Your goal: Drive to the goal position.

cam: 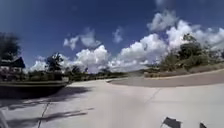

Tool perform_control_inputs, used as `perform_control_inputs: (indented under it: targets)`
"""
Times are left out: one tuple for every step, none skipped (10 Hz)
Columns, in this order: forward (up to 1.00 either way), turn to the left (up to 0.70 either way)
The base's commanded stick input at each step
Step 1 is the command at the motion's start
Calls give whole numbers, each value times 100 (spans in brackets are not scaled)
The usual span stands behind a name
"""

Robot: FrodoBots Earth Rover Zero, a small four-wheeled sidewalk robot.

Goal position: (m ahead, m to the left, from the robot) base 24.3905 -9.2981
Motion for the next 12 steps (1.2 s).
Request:
perform_control_inputs:
  targets:
    - [70,14]
    - [70,14]
    - [70,8]
    - [70,2]
    - [70,0]
    - [70,0]
    - [70,0]
    - [70,0]
    - [70,0]
    - [70,3]
    - [70,13]
    - [70,14]
